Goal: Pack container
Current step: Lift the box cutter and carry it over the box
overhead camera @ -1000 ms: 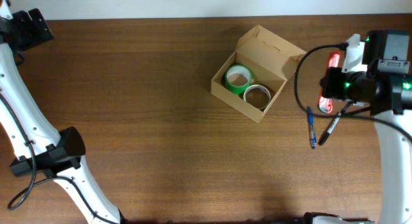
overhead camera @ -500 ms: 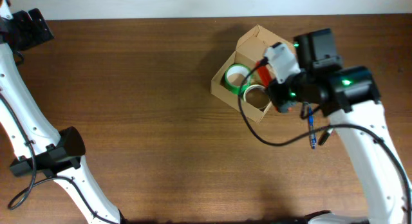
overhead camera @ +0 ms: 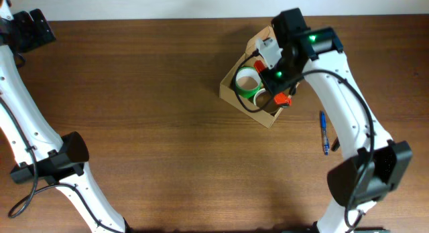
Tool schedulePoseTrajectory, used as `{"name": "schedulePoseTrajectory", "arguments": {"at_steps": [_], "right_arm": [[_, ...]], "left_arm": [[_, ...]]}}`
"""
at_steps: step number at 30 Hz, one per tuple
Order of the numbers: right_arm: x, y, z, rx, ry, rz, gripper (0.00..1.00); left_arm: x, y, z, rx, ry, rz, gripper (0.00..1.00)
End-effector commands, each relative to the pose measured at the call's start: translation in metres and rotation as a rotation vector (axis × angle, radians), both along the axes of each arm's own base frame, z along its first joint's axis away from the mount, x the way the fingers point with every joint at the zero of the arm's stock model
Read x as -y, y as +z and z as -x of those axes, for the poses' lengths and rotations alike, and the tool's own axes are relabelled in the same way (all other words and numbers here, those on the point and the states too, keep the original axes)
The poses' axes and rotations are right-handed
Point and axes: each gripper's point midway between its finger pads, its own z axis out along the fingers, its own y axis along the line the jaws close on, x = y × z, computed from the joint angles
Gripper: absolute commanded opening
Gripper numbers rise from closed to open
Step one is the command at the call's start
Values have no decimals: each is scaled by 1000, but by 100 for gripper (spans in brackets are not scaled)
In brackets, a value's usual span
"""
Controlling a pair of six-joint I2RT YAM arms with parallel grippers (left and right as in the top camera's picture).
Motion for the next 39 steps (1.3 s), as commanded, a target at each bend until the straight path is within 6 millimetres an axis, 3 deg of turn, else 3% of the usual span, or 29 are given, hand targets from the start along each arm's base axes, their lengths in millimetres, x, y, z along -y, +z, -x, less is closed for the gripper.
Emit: {"name": "schedulePoseTrajectory", "arguments": {"at_steps": [1, 5, 12, 19, 31, 39], "right_arm": [[-2, -1, -6, 1, 81, 24, 4], [-2, -14, 6, -73, 161, 42, 4], [-2, -15, 17, -109, 244, 47, 4], [-8, -13, -3, -27, 204, 25, 4], [-31, -9, -8, 19, 325, -59, 4], [-44, -30, -14, 3, 366, -25, 4]], "left_arm": [[2, 12, 7, 24, -6, -10, 100], [2, 12, 7, 24, -6, -10, 100], [2, 12, 7, 24, -6, -10, 100], [1, 12, 7, 24, -6, -10, 100], [2, 12, 7, 24, -6, -10, 100], [2, 12, 7, 24, -6, -10, 100]]}}
